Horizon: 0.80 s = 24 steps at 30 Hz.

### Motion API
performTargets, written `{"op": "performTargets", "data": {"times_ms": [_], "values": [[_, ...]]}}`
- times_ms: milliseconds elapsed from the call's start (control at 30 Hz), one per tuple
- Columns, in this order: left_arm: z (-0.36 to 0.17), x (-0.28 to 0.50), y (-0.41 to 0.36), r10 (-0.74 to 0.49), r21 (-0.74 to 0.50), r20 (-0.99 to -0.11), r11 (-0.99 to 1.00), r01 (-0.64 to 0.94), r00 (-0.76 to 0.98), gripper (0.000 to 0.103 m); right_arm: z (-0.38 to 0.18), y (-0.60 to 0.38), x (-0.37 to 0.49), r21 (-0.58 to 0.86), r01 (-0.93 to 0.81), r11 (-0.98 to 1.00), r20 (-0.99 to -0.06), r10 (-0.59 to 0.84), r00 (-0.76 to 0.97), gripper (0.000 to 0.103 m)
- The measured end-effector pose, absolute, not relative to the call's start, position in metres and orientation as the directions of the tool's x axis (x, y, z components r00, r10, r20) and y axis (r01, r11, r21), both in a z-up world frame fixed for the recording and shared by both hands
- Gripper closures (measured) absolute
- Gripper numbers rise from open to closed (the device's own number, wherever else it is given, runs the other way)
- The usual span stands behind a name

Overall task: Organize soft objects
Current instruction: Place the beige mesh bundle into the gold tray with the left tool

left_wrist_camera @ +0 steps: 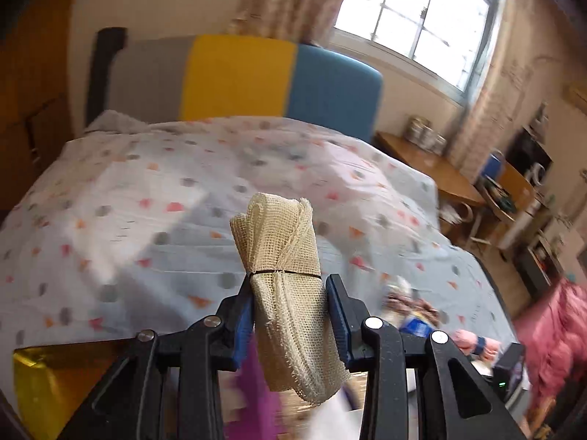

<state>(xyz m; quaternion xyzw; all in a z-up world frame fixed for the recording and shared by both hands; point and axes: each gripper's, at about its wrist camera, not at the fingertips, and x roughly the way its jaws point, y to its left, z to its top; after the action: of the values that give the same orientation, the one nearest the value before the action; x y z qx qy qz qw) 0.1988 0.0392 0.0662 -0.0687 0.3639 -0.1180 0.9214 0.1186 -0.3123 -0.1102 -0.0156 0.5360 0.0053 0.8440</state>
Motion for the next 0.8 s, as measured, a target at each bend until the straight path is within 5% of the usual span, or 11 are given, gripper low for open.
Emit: {"op": "performTargets", "data": {"times_ms": [300, 600, 800], "values": [[0.014, 0.134, 0.182, -0.130, -0.269, -0.701, 0.959, -0.092, 0.701, 0.066, -0.112, -0.307, 0.116, -0.048, -0.021, 0.999, -0.903, -0.035, 0.429, 0.083], [-0.063, 0.110, 0.237, -0.087, -0.262, -0.820, 0.936, -0.235, 0.566, 0.063, -0.113, -0.296, 0.114, -0.120, -0.033, 0.992, -0.894, -0.093, 0.438, 0.083], [-0.073, 0.118, 0.227, -0.085, -0.241, -0.823, 0.948, -0.208, 0.562, 0.046, -0.114, -0.289, 0.111, -0.156, -0.014, 0.988, -0.890, -0.134, 0.435, 0.083]]}}
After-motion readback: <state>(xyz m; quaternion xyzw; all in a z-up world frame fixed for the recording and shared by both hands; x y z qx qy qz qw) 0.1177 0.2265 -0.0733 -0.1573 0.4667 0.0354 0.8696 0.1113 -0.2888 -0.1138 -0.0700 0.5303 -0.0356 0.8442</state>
